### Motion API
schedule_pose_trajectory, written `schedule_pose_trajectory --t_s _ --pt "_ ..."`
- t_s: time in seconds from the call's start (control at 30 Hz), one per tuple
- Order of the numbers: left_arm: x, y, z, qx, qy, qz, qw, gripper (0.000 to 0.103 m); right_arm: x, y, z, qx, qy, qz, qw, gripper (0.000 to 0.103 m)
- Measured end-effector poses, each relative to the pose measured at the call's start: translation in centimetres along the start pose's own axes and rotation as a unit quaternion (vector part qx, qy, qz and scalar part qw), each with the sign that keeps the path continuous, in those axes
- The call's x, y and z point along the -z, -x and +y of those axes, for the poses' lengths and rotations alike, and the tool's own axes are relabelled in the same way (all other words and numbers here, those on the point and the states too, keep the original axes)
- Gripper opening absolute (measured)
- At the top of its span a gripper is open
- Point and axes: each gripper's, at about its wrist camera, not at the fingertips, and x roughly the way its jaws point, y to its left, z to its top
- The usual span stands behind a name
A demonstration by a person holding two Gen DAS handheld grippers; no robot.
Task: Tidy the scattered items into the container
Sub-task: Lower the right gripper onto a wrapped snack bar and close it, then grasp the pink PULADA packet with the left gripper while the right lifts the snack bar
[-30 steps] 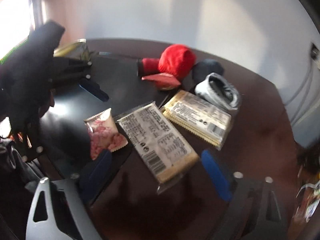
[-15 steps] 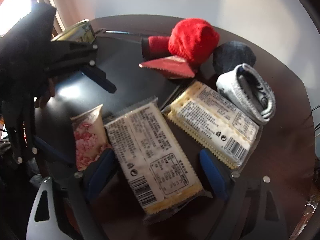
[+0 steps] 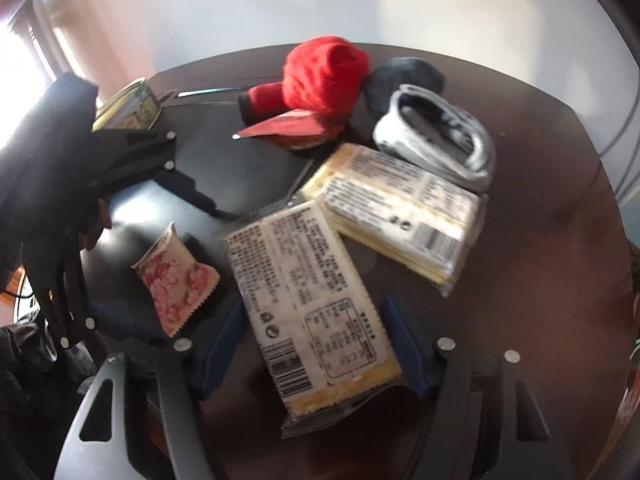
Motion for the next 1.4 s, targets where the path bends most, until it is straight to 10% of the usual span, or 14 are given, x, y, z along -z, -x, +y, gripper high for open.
schedule_pose_trajectory --t_s 0.47,0.6,0.8,1.2,1.4 --pt "1.1 0.1 0.1 -0.013 0.03 0.005 0.9994 0.099 0.8 0.5 0.5 0.006 0.004 -0.017 1.0 0.069" --pt "0.8 1.0 -0.1 -0.011 0.033 -0.001 0.9994 0.051 1.1 1.4 -0.3 0.004 -0.006 -0.016 1.0 0.067" --pt "0.8 1.8 0.1 -0.014 0.05 0.007 0.9986 0.038 0.7 0.1 1.2 0.001 -0.006 -0.015 1.0 0.064" --pt "2.1 6.8 0.3 -0.093 0.111 -0.065 0.9874 0.037 0.9 1.2 1.9 0.012 -0.036 -0.054 0.998 0.061" --pt "5.1 13.5 0.6 -0.161 0.15 -0.12 0.968 0.037 -0.1 3.7 3.4 0.013 -0.04 -0.085 0.995 0.061"
